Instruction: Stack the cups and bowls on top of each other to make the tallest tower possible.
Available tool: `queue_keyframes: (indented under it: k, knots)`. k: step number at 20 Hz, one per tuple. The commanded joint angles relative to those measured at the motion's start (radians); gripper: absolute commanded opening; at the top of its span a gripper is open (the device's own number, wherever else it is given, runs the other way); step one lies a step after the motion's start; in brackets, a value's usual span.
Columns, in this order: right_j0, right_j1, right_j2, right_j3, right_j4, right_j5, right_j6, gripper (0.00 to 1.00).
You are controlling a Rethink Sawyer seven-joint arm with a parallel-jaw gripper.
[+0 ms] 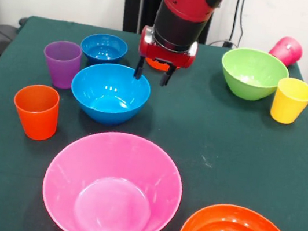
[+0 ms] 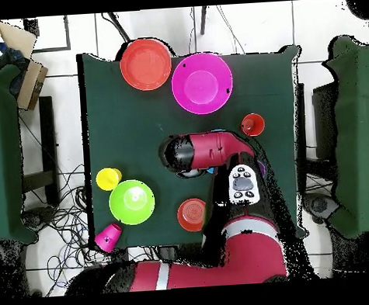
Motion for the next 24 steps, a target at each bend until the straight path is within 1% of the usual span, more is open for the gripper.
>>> queue_keyframes:
  k: [1, 24]
  knots:
    - [0.002, 0.048, 0.051, -0.006, -0.070, -0.059, 0.014, 1.00]
    - [0.013, 0.102, 0.034, -0.032, -0.077, -0.109, 0.032, 1.00]
